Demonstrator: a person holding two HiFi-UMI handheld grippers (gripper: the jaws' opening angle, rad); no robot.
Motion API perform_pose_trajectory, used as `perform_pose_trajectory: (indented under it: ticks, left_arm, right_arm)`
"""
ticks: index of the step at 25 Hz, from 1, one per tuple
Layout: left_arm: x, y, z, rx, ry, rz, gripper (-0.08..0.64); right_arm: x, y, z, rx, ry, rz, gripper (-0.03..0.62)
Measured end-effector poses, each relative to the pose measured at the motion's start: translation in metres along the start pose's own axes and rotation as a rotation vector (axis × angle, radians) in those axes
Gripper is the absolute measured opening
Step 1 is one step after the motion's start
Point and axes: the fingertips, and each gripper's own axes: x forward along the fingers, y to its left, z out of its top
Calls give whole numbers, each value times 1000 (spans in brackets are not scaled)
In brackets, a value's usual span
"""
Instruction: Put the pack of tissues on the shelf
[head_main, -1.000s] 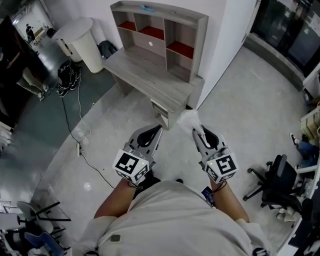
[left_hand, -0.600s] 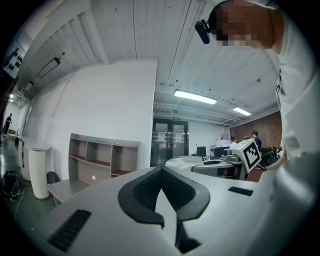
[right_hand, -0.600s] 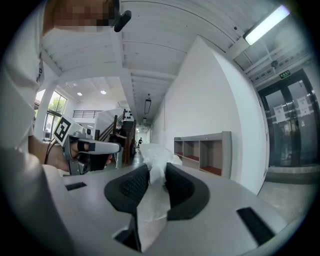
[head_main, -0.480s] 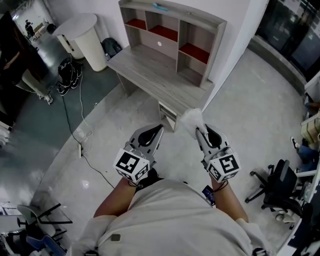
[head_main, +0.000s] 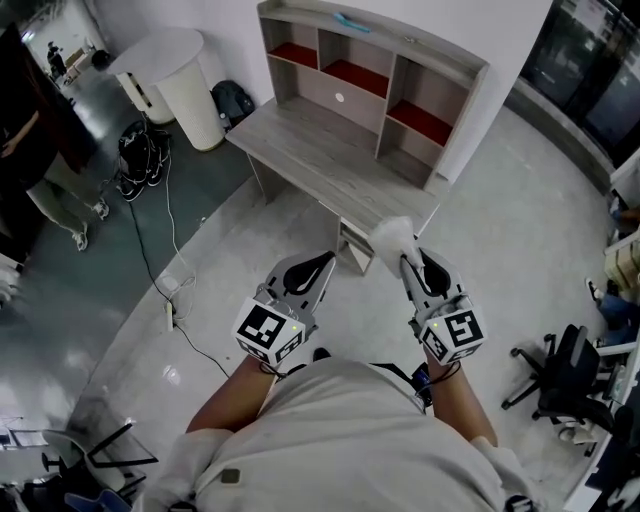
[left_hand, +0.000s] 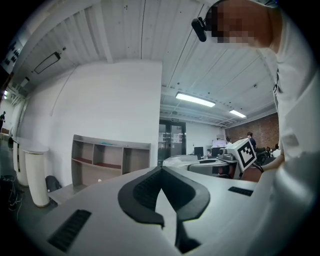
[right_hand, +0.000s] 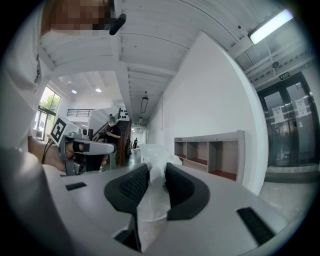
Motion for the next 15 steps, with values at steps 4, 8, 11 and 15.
perform_pose_trajectory:
  ticks: [4,8,11,15]
  left_arm:
    - [-10,26,-1,-1,3,-4,15]
    - [-9,41,0,-2,-1,-3,15]
    - [-4,52,-1,-4,0,7,15]
    - [9,70,-5,-5,9,26,15]
  right_arm:
    - [24,13,2,-2,-1,-5,109]
    - [41,17,1,-6,12,4,109]
    - [52,13,-2,-6,18,17,109]
    - [75,0,-5,-7,21,35,109]
